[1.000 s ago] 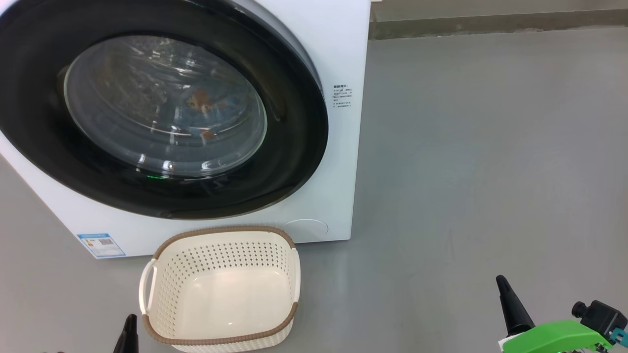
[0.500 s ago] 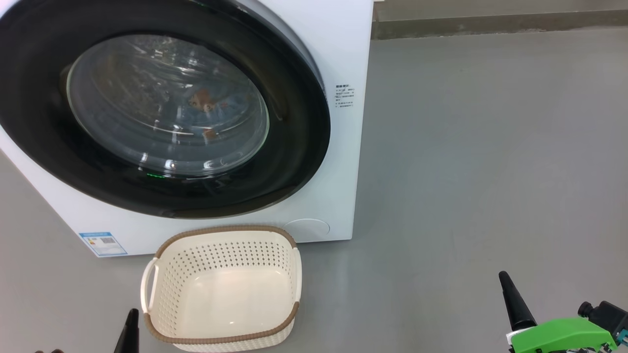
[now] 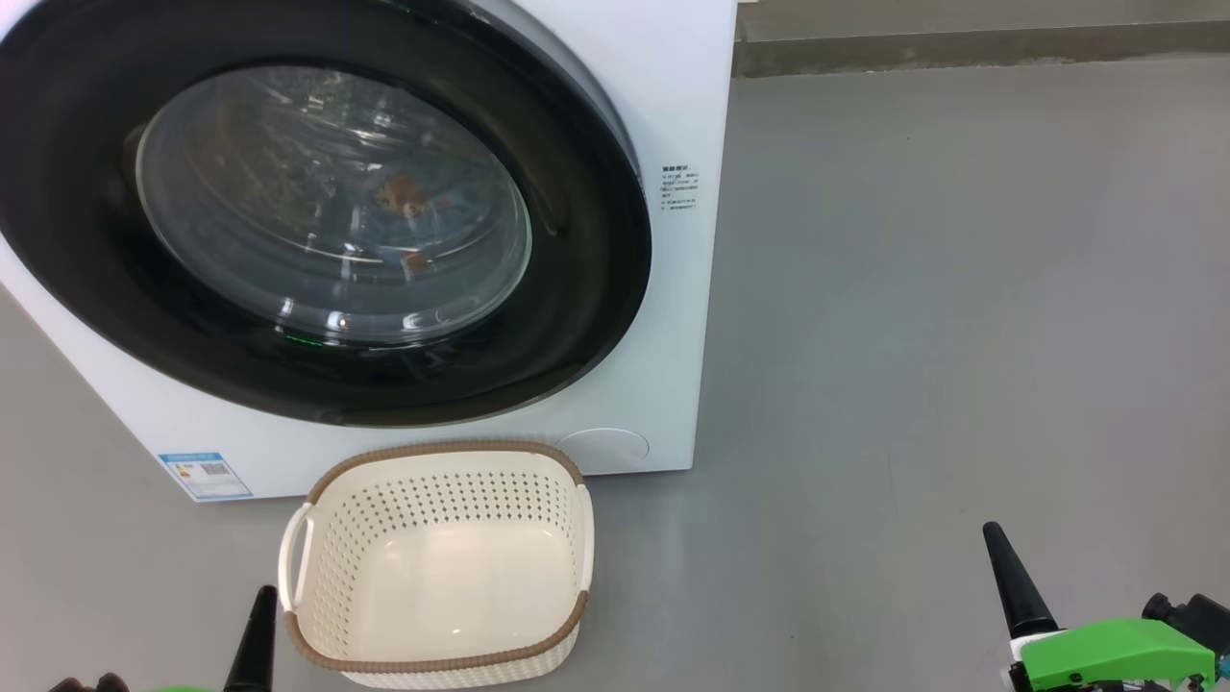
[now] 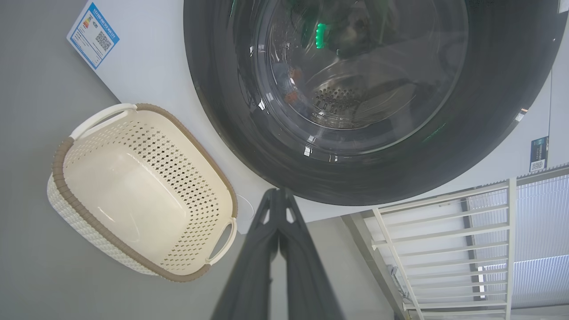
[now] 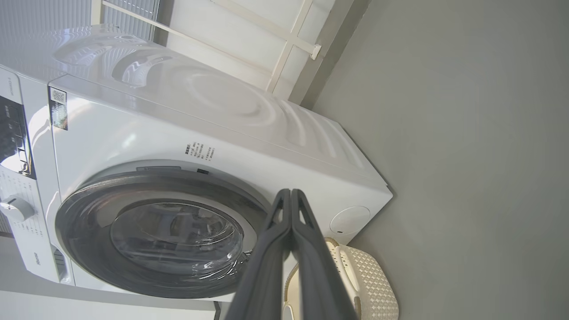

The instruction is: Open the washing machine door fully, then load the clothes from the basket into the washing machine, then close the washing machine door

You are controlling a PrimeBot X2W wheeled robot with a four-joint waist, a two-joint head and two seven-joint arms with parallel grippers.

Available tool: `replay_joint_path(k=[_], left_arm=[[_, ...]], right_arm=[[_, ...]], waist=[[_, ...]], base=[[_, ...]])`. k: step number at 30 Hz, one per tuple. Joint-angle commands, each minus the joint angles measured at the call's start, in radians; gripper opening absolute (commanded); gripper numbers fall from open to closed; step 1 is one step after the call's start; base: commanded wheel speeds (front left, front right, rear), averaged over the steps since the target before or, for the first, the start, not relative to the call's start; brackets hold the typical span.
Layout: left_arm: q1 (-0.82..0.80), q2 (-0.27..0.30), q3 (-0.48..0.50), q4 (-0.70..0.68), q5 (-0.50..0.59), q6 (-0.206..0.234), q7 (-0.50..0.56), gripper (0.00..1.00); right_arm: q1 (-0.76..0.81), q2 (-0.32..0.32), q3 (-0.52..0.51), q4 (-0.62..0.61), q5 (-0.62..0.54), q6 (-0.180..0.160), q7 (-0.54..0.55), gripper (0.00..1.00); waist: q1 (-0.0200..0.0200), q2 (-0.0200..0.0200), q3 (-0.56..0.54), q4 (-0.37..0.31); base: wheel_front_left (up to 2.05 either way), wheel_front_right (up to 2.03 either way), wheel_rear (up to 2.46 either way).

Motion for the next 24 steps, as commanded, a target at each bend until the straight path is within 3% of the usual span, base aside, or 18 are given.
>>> replay_joint_path(k=[1,24], left_arm=[[-0.049,0.012,0.030,-0.019,-0.030,-0.002,0.011,0.00],[-0.088,0.000,0.052,-0.017,-0.267,-0.003,0.078,0.00]], right_arm=[[-0.039,-0.005,0.009,-0.034,0.040,-0.001,0.007,0.00],[-0.044,0.011,-0.021,-0.075,0.262,-0.001,0.075,0.00]], waist=[[-0.0001,0.0000,0.000,0.001],[-0.0001,0.0000,0.000,0.010]], base=[[0.00,0.00,0.00],[0.00,0.00,0.00]])
